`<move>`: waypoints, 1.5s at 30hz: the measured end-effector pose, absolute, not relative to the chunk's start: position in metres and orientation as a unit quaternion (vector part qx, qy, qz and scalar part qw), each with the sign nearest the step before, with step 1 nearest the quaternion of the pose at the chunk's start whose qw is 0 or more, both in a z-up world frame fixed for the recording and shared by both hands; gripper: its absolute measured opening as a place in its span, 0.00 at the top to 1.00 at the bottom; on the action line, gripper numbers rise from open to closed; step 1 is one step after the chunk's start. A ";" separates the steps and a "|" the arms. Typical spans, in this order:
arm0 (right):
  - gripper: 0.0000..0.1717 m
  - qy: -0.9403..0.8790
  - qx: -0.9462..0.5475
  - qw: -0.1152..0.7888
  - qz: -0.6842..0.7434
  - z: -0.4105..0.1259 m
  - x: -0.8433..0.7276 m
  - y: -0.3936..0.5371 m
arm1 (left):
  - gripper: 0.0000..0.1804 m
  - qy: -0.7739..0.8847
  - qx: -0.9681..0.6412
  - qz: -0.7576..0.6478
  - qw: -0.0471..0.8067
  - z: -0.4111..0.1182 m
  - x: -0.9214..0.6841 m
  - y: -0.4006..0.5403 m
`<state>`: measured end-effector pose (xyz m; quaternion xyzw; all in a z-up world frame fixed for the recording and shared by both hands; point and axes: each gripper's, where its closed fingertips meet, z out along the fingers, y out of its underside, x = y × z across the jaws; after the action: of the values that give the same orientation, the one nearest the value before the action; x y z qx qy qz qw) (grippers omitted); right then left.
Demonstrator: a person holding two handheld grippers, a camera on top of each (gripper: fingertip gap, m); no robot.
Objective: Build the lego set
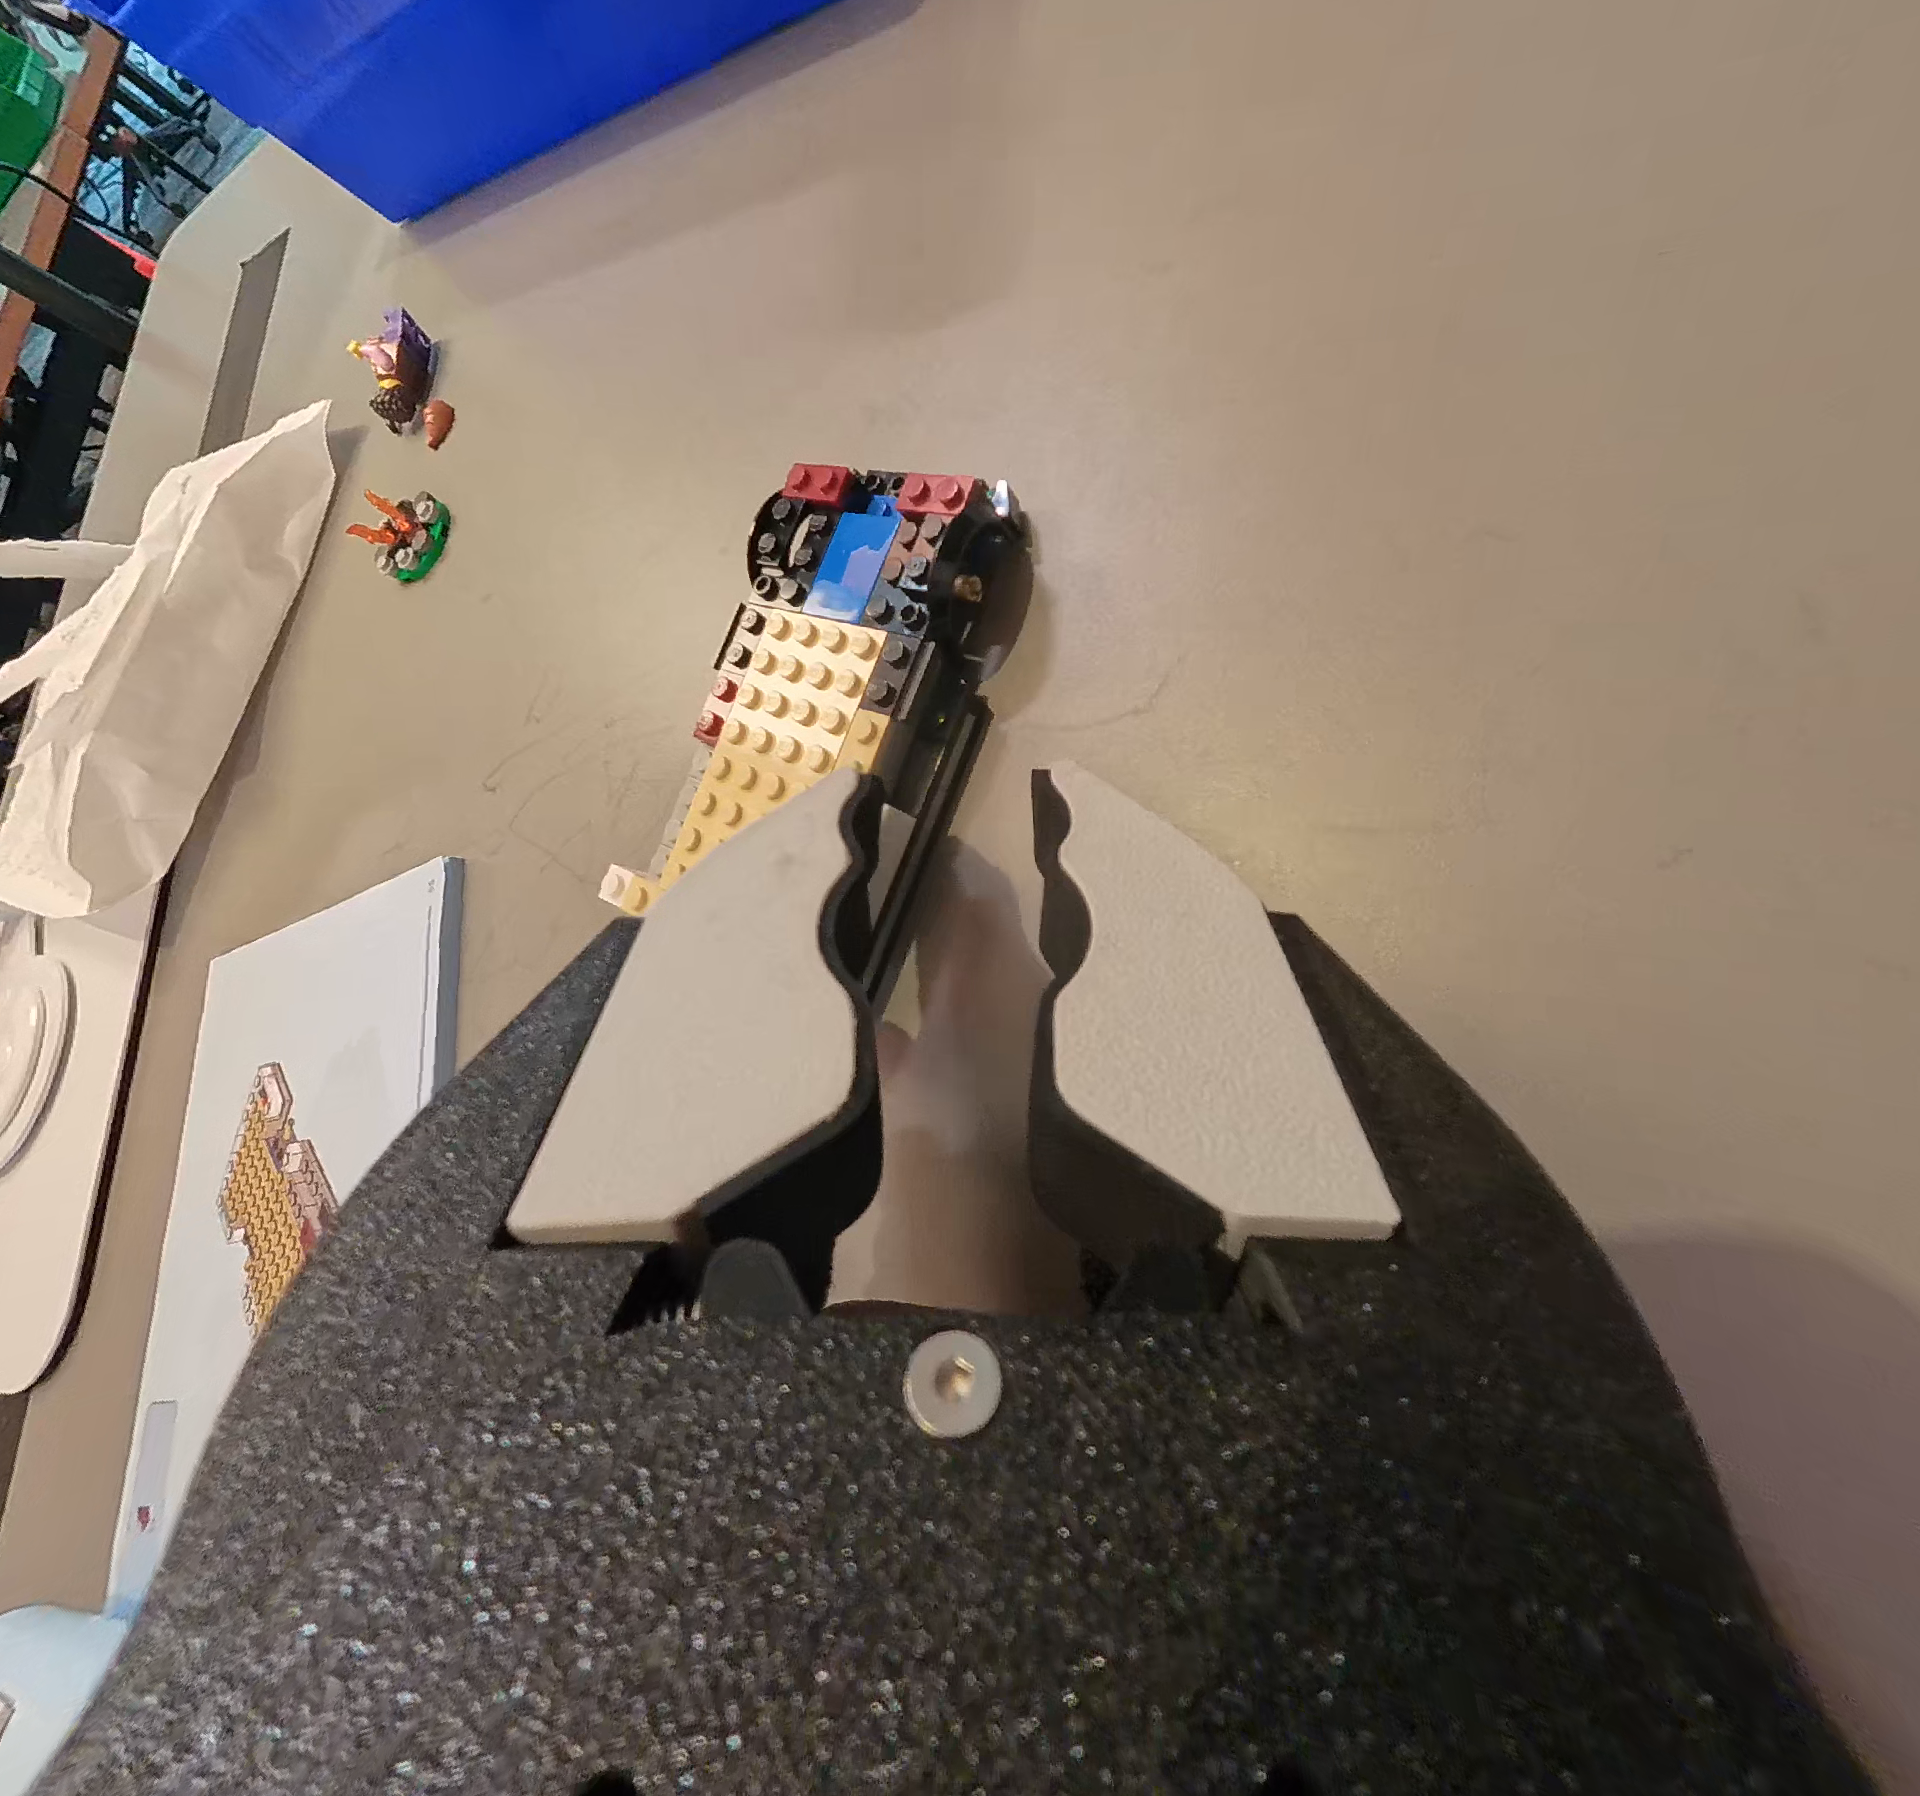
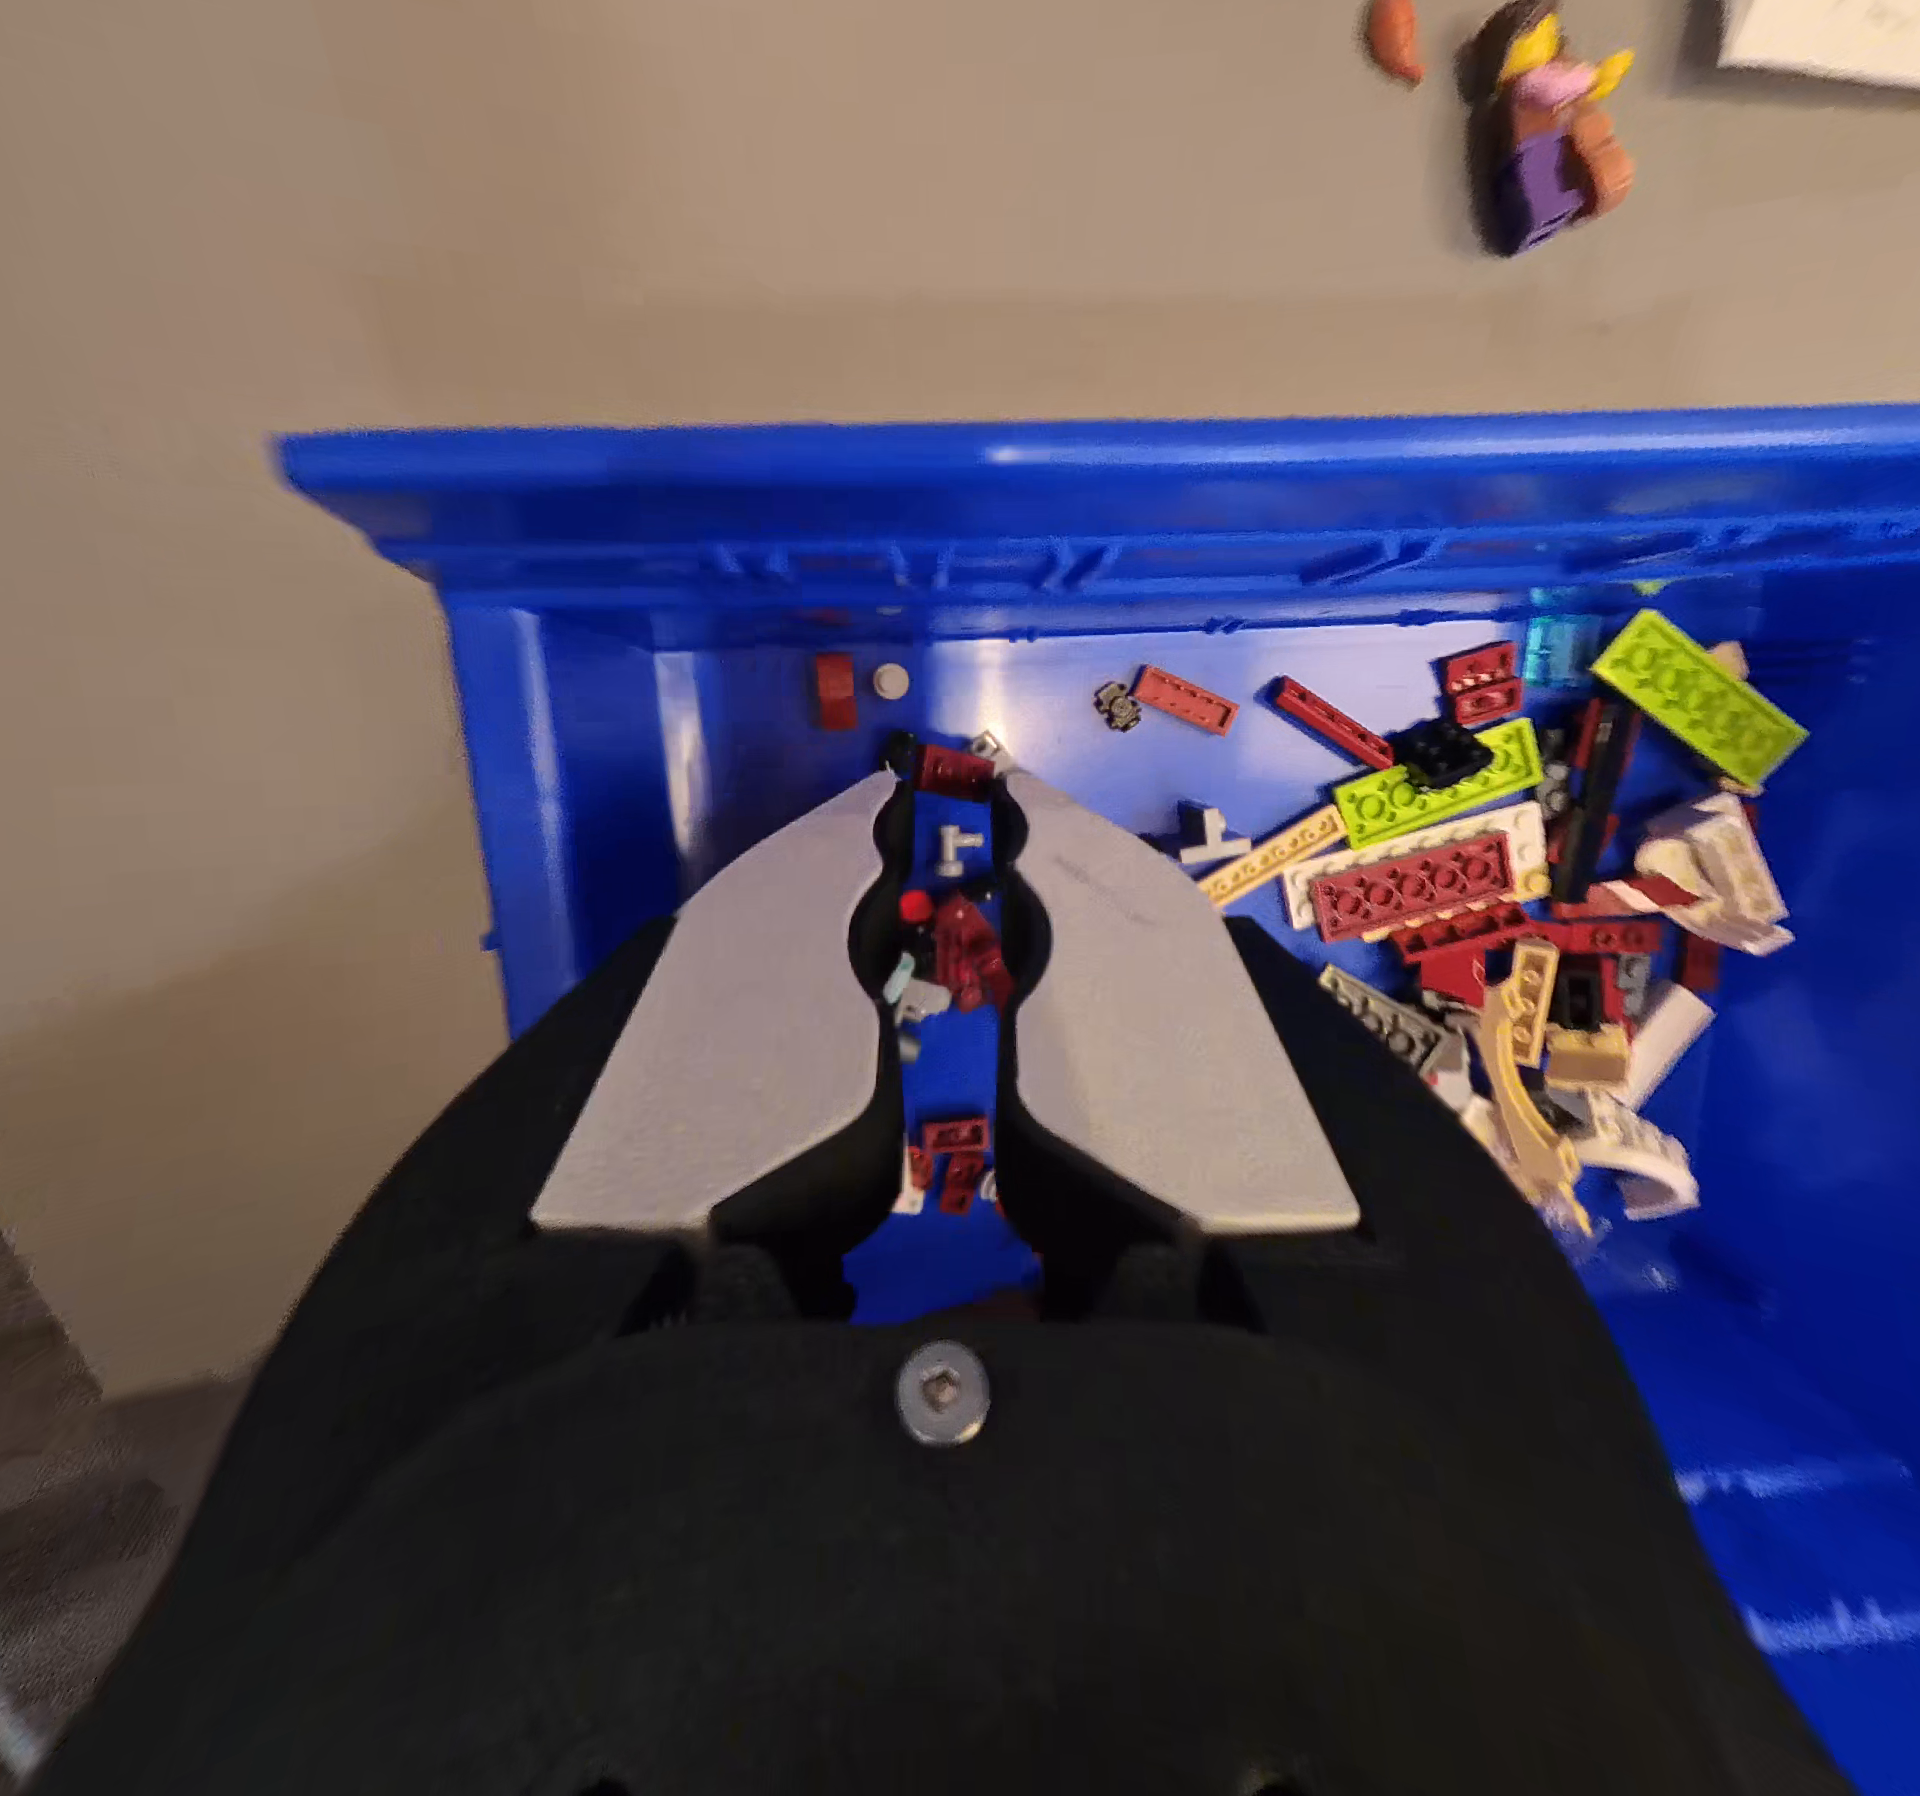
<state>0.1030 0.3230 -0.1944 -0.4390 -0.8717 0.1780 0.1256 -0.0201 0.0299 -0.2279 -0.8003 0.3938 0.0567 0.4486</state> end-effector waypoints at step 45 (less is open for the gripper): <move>0.90 -0.825 -0.407 0.262 0.292 -0.233 0.007 0.091 | 0.81 0.383 -0.798 0.077 0.459 -0.223 -0.023 0.035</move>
<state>0.0073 0.0909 -0.2329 -0.4068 -0.8248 0.2921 0.2624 -0.0225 0.0350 -0.2229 -0.7980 0.3835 0.0766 0.4585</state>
